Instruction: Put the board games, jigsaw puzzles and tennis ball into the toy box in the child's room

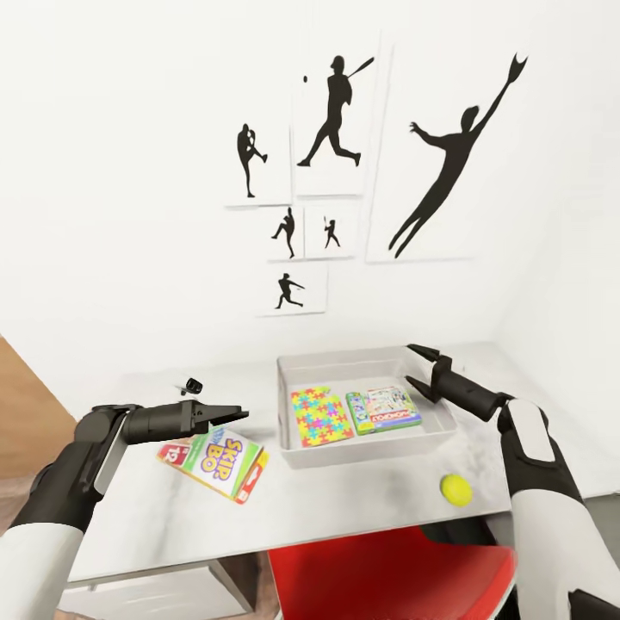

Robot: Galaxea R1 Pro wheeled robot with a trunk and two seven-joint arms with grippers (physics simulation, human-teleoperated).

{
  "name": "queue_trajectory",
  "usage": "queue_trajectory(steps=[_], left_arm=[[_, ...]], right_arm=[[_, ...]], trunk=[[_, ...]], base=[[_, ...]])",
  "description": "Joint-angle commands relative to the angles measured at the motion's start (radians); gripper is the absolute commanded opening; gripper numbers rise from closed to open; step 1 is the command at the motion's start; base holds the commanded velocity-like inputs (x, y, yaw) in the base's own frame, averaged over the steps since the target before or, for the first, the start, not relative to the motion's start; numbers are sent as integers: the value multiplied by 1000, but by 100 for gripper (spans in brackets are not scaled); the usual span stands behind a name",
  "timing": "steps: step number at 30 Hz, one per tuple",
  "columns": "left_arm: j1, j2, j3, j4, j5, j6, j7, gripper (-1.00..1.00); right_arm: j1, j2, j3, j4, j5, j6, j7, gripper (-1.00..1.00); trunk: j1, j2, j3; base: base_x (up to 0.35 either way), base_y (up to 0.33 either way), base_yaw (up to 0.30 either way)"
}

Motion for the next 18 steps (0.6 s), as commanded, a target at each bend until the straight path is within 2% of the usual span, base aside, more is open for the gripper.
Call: queue_trajectory(steps=[1,18], left_arm=[[-1,0,0,0,0,11,-3,100],[-1,0,0,0,0,11,-3,100]], right_arm=[[1,0,0,-3,12,5,17,100],[13,1,13,-15,19,5,47,100]], trunk=[[1,-2,-1],[1,-2,20]], base=[[-19,0,-193],[-13,4,-194]])
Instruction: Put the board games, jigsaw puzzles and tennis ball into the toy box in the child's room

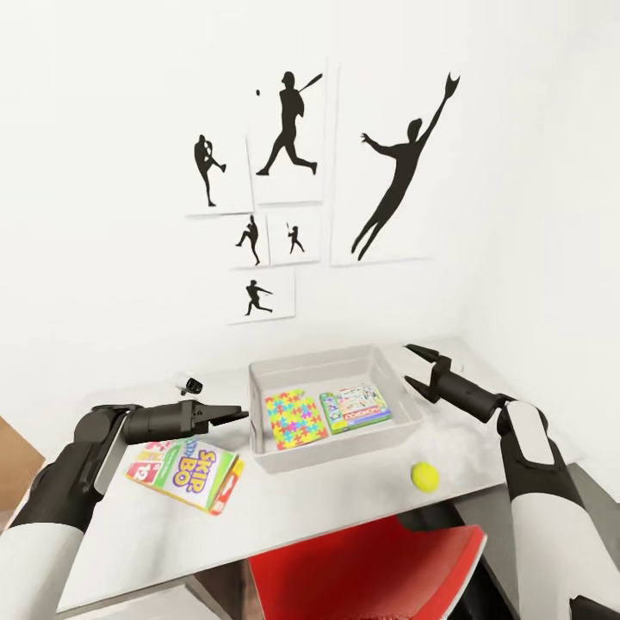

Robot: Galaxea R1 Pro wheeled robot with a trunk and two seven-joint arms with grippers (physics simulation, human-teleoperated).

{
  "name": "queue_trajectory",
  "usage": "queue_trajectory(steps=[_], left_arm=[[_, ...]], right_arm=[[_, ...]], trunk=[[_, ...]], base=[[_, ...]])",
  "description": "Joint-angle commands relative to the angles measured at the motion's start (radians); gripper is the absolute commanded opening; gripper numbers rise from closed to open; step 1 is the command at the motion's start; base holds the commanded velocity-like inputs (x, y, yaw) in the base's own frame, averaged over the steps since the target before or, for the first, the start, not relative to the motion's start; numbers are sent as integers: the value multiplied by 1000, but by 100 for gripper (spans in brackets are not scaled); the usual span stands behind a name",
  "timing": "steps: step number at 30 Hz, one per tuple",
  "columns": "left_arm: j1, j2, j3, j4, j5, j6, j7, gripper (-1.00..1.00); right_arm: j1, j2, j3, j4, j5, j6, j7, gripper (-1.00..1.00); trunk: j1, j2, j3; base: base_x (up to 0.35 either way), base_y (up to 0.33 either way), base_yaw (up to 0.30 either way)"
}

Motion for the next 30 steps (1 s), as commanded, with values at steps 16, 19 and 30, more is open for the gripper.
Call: queue_trajectory(steps=[16,19,30], left_arm=[[-1,3,10,-2,3,9,-5,100],[-1,3,10,-2,3,9,-5,100],[5,14,7,-63,5,9,-5,100]], right_arm=[[105,1,101,-147,13,0,88,100],[166,1,106,-191,15,-5,124,100],[409,-8,186,-319,21,-169,308,100]], trunk=[[1,-2,16],[1,-2,17],[1,-2,28]], base=[[-55,39,-172],[-3,2,-48],[-54,32,-29]])
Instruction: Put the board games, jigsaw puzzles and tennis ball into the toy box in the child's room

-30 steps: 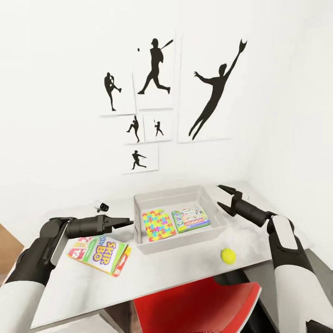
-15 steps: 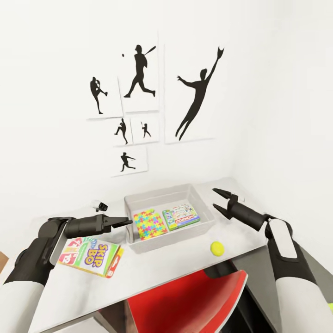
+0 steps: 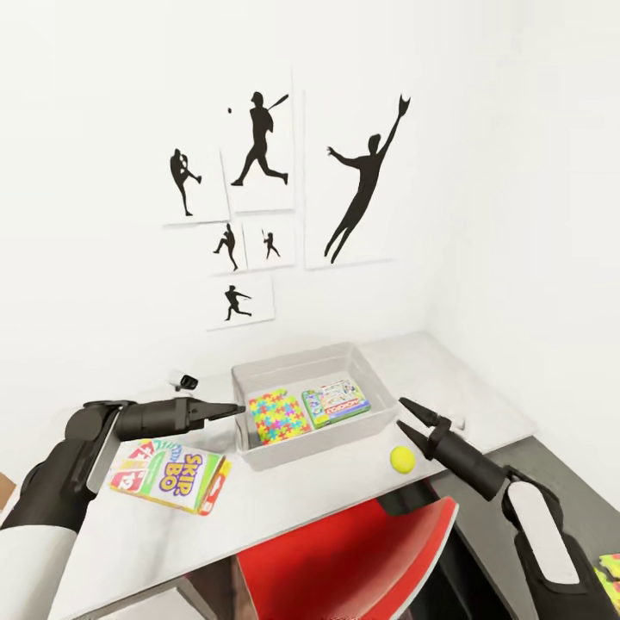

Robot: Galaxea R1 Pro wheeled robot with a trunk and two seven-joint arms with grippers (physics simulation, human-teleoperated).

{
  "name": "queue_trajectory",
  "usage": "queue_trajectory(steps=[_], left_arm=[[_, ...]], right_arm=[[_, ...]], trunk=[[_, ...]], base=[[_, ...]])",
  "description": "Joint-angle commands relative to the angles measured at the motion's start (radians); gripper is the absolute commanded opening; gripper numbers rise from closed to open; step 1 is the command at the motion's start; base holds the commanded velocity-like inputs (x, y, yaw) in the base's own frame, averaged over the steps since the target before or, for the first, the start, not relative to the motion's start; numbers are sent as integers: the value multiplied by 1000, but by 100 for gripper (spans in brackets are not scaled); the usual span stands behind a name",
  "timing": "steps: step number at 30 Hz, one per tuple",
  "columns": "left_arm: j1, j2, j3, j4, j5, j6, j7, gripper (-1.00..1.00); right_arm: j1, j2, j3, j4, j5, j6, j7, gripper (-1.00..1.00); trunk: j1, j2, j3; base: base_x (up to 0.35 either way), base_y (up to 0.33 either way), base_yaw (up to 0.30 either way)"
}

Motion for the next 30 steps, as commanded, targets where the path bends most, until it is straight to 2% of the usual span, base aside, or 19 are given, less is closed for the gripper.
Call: queue_trajectory(steps=[1,5,8,10,13,15,17,30], left_arm=[[0,1,-1,-5,0,11,-3,100],[2,5,0,-17,1,11,-6,100],[3,7,0,-23,0,11,-21,100],[4,8,0,-25,0,11,-41,100],[4,23,1,-24,-6,4,-49,100],[4,23,1,-24,-6,4,-49,100],[4,19,1,-22,-6,4,-49,100],[4,35,0,-19,-4,4,-49,100]], right_arm=[[11,-1,13,-2,4,-15,13,100],[41,-4,88,-8,52,-113,44,100],[50,-4,131,-13,103,-159,54,100],[53,-5,145,-24,125,-174,57,100],[56,-7,128,-30,134,-186,74,100],[56,-7,117,-30,134,-186,85,100],[55,-2,110,-29,127,-181,79,100],[55,-11,68,-29,117,-172,53,100]], trunk=[[1,-2,-2],[1,-2,-1],[1,-2,-1],[1,-2,0],[1,-2,0],[1,-2,0],[1,-2,0],[1,-2,1]], base=[[-17,12,-4],[-9,6,-2],[-3,2,-1],[-1,1,0],[0,0,0],[0,0,0],[0,0,0],[0,0,-19]])
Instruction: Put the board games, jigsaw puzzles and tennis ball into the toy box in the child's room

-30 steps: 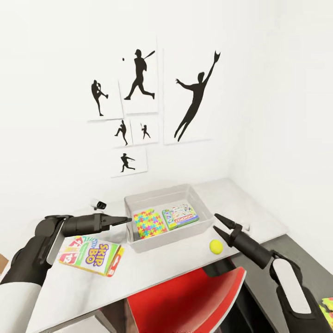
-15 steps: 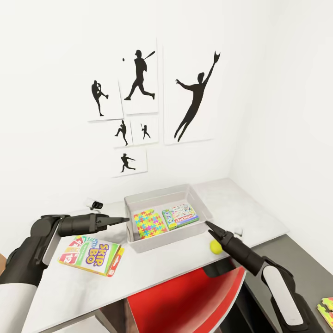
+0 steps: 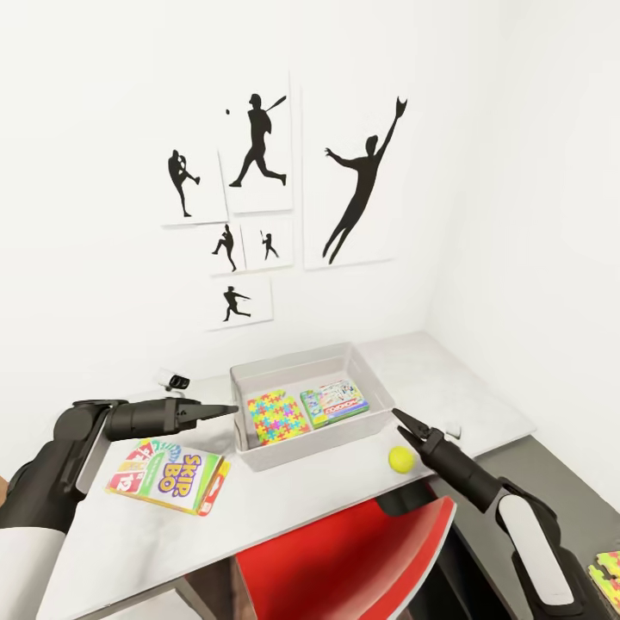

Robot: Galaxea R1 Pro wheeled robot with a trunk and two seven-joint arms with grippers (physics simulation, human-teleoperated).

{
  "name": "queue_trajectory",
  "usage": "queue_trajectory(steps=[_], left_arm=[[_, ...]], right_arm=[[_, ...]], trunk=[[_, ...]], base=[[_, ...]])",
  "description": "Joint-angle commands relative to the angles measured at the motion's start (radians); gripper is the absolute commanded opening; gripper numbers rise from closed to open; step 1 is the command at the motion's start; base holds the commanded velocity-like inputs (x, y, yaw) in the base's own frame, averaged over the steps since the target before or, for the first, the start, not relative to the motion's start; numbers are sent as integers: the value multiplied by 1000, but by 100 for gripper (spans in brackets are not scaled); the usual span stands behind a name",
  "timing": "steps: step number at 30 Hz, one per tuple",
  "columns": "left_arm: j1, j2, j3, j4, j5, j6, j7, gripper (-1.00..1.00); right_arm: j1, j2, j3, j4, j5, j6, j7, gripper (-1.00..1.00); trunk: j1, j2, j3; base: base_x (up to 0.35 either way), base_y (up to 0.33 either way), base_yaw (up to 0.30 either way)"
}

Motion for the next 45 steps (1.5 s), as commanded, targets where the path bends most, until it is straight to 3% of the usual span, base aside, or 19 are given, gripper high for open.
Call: queue_trajectory(steps=[1,18,36,45], left_arm=[[-1,1,0,0,0,11,-4,100],[-1,1,0,0,0,11,-4,100],[-1,1,0,0,0,11,-4,100],[-1,1,0,0,0,11,-4,100]], right_arm=[[-1,0,-2,0,-4,7,0,100],[0,0,-4,0,-4,7,0,100],[-1,-2,-3,-1,-4,5,0,100],[-1,-2,-3,0,-4,5,2,100]], trunk=[[1,-2,-2],[1,-2,8],[1,-2,9],[1,-2,9]], base=[[0,0,-142],[0,0,-234],[0,0,-25],[-1,0,-192]])
